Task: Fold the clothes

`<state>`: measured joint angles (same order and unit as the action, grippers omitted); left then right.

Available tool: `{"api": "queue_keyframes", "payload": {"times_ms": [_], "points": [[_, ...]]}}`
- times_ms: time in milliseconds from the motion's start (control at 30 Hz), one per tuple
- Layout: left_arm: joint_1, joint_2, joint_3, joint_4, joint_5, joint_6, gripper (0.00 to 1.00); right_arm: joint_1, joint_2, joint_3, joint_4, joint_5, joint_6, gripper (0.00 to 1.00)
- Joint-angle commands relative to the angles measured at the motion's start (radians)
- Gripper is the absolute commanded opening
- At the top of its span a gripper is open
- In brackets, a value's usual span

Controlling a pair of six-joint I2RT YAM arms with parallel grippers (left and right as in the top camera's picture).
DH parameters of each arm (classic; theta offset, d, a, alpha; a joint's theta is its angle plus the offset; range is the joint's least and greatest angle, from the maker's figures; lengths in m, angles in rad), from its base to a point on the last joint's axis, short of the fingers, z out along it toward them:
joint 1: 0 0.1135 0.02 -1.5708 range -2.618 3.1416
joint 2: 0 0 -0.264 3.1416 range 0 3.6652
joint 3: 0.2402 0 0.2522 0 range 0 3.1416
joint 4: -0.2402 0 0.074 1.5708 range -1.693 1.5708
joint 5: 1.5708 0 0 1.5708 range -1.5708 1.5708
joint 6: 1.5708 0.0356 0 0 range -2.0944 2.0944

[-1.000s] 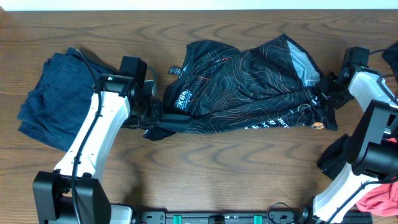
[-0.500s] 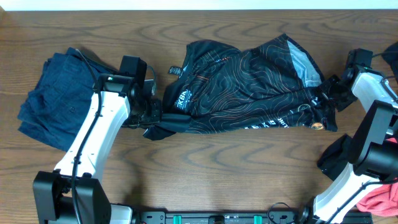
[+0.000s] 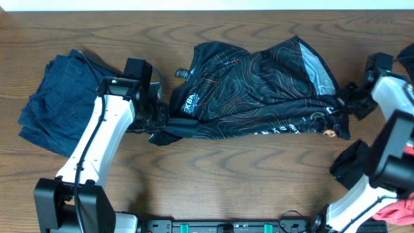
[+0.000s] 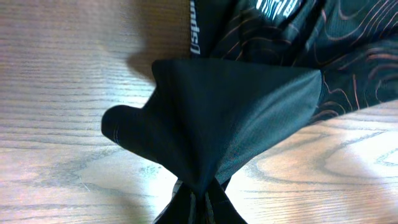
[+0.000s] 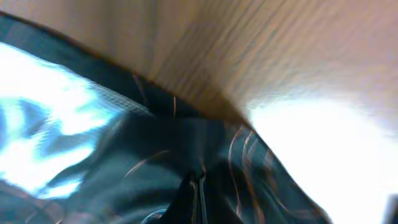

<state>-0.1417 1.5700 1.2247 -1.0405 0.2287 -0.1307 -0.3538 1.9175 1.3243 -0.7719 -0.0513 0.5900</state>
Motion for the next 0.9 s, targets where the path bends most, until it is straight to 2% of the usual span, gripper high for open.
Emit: {"api": "queue_keyframes", "payload": {"times_ms": [0, 267, 467, 633, 733, 800, 867], "points": [[0.032, -0.066, 0.095, 0.003, -0.013, -0.005, 0.06, -0.027, -0.188, 0.009, -0.026, -0.006, -0.078, 0.01], [0.076, -0.268, 0.21, 0.003, -0.013, -0.005, 0.06, -0.032, -0.565, 0.025, -0.256, -0.005, -0.177, 0.01], [0.087, -0.472, 0.219, 0.016, -0.013, -0.005, 0.06, -0.033, -0.796, 0.045, -0.271, 0.033, -0.206, 0.01], [0.153, -0.631, 0.251, 0.048, -0.048, -0.006, 0.06, -0.058, -0.945, 0.105, -0.269, 0.156, -0.116, 0.01], [0.2, -0.701, 0.281, 0.049, -0.121, -0.065, 0.06, -0.087, -1.023, 0.138, -0.276, 0.167, -0.012, 0.01], [0.209, -0.72, 0.288, 0.061, -0.075, -0.111, 0.06, -0.08, -1.042, 0.154, -0.264, 0.128, -0.022, 0.01], [0.209, -0.723, 0.29, 0.061, -0.031, -0.092, 0.06, -0.082, -1.04, 0.18, -0.302, 0.176, -0.049, 0.01]]}}
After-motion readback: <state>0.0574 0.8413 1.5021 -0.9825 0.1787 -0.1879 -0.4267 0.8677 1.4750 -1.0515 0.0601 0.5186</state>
